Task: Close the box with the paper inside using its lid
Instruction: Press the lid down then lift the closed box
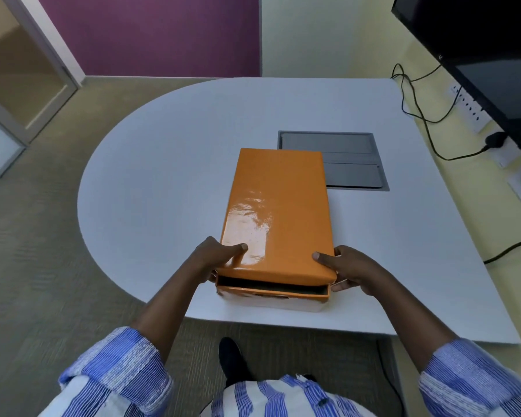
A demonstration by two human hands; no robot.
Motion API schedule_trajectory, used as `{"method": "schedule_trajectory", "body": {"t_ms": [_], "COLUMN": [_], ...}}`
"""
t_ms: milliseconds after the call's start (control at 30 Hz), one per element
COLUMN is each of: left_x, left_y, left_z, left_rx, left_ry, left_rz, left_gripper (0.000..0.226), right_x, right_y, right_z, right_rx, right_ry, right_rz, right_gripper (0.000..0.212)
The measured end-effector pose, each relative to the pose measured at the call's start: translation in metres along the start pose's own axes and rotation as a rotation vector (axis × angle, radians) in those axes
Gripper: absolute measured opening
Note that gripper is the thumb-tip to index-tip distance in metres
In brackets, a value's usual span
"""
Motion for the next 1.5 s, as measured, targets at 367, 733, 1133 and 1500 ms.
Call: {"method": "schedule_trajectory", "body": {"t_ms": [367, 733, 1133, 1500], "left_x": [-0.038, -0.051, -0.059, -0.059], "left_y": [0.016, 0.018, 0.022, 0.023], "left_z": [-0.041, -0.043, -0.053, -0.052], "left_rx": [-0.048, -0.009, 0.01, -0.003], "left_ry": [-0.046, -0.006, 0.01, 0.006], "left_rz": [-0.042, -0.096, -0.128, -0.145], "left_gripper": [0.086, 0.1, 0.123, 0.118], "right_x": [0.034, 0.046, 0.049, 0.049], "right_y": [0.019, 0.033, 0.034, 0.034], "right_z": [-0.021, -0.028, -0.028, -0.027], "right_rx": [-0.126, -0.221, -0.278, -0.327], "right_ry": [0.018, 0.039, -0.014, -0.014], "right_rz": [0.085, 0.232, 0.193, 0.145], "right_gripper": [0.089, 0.094, 0.1, 0.091]}}
Point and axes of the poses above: each hand's wrist, its own z-axis towards the middle knuckle, its own y-axis out of the palm, x = y × z, the point moved 9 cm from there along z, towards the middle knuckle, and after that the axes turned 8 degrees about x, right-handed, at the moved point
